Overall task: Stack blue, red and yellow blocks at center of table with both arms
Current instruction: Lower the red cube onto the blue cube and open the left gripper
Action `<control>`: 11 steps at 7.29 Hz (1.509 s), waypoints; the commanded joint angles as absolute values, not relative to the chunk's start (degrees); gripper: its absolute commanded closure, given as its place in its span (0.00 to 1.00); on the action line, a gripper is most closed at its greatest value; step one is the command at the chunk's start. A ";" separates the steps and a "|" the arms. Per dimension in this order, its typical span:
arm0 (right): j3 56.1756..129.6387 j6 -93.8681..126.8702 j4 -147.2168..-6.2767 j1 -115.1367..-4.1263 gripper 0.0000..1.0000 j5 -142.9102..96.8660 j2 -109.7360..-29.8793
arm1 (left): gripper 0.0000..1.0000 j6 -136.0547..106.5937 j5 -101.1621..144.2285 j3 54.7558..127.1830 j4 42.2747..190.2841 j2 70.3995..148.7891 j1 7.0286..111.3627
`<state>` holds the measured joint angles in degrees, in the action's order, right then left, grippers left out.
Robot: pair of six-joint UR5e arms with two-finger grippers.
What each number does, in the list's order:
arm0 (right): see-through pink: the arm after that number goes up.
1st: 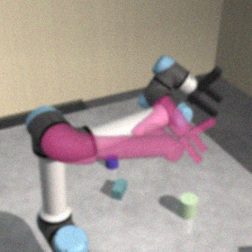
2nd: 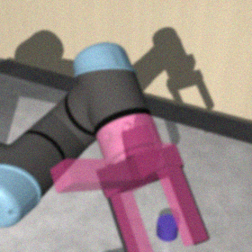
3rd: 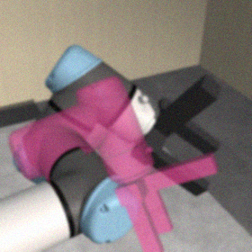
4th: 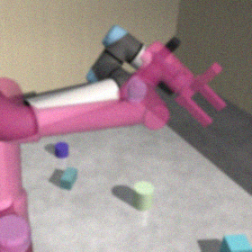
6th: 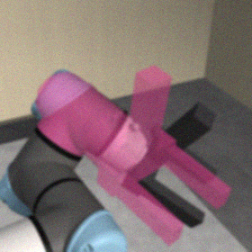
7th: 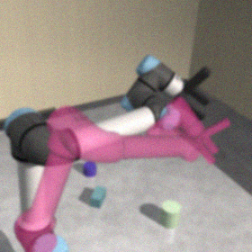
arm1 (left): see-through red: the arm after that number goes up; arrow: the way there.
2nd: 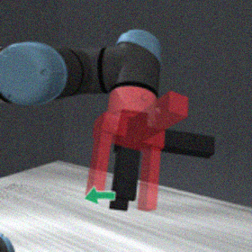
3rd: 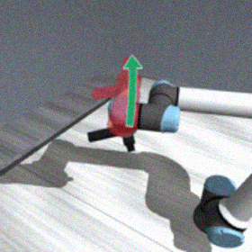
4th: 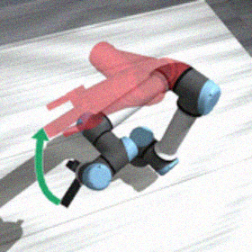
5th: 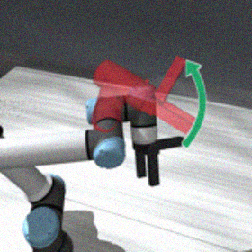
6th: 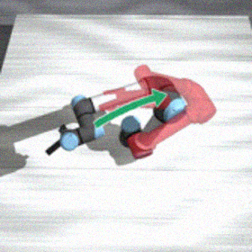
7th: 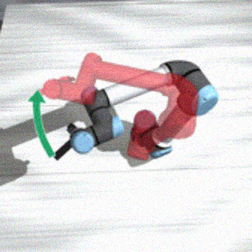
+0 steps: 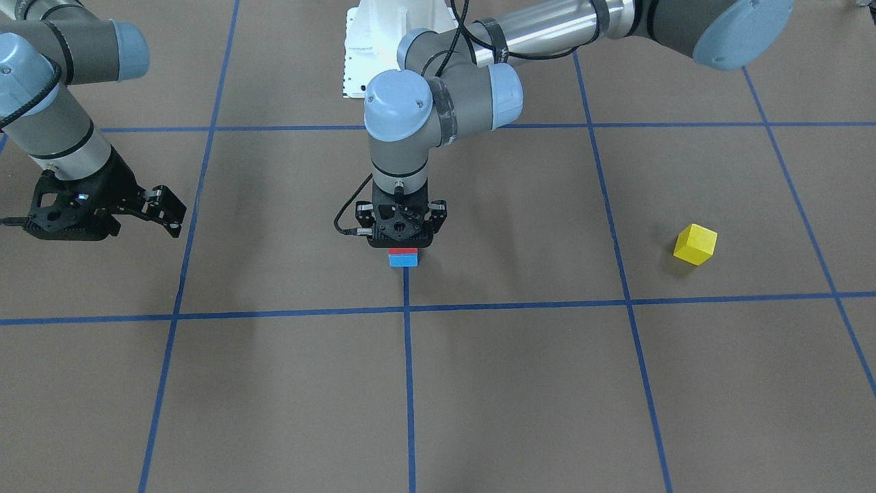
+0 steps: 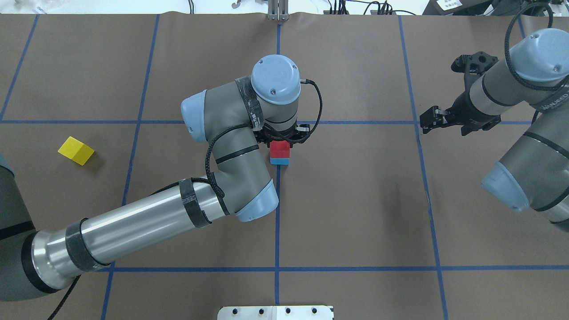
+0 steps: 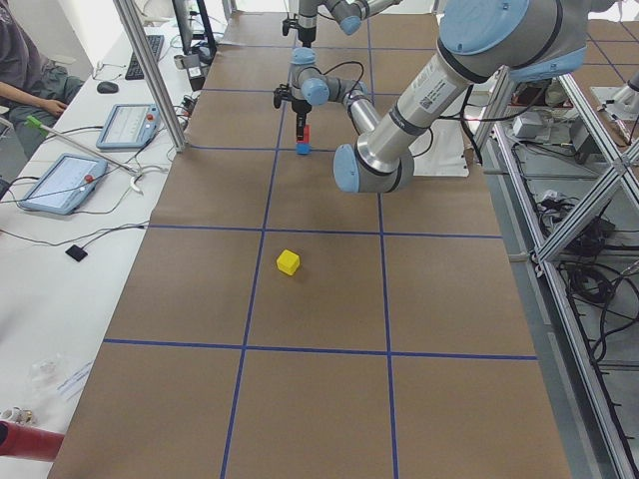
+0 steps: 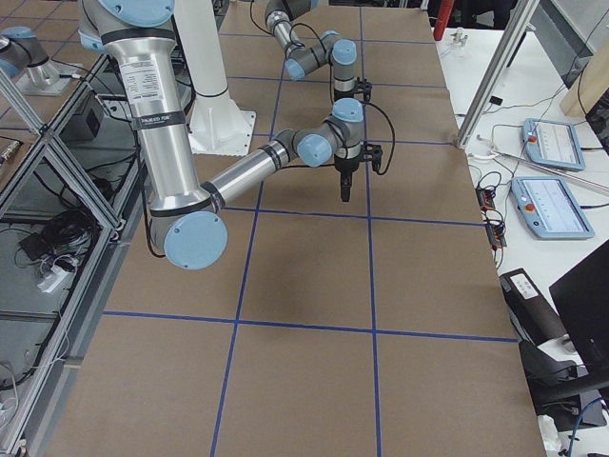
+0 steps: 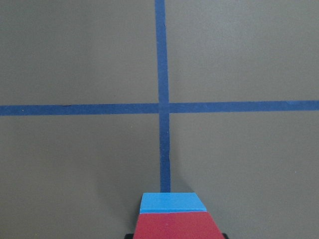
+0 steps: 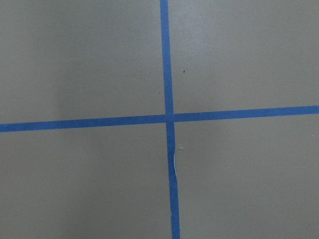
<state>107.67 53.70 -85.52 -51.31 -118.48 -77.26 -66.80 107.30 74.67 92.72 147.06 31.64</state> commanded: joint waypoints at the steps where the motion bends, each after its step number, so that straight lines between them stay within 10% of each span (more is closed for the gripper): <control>1: 107.67 53.70 -85.52 -51.33 0.00 -118.48 -77.26 | 1.00 -66.80 107.23 74.71 92.72 147.04 31.64; 3: 107.67 53.70 -85.43 -51.24 0.00 -118.48 -77.26 | 1.00 -66.80 107.23 74.71 92.72 147.04 31.64; 5: 107.67 53.70 -85.52 -51.24 0.00 -118.48 -77.17 | 0.56 -66.80 107.23 74.79 92.72 146.87 31.64; 8: 107.67 53.70 -85.52 -51.24 0.00 -118.48 -77.08 | 0.41 -66.80 107.23 75.06 92.72 146.95 31.64; 10: 107.58 53.70 -85.52 -51.15 0.00 -118.48 -77.08 | 0.01 -66.80 107.23 75.06 92.72 146.95 31.64; 11: 107.49 53.70 -85.52 -51.15 0.00 -118.48 -77.08 | 0.01 -66.71 107.23 74.80 92.72 147.48 31.55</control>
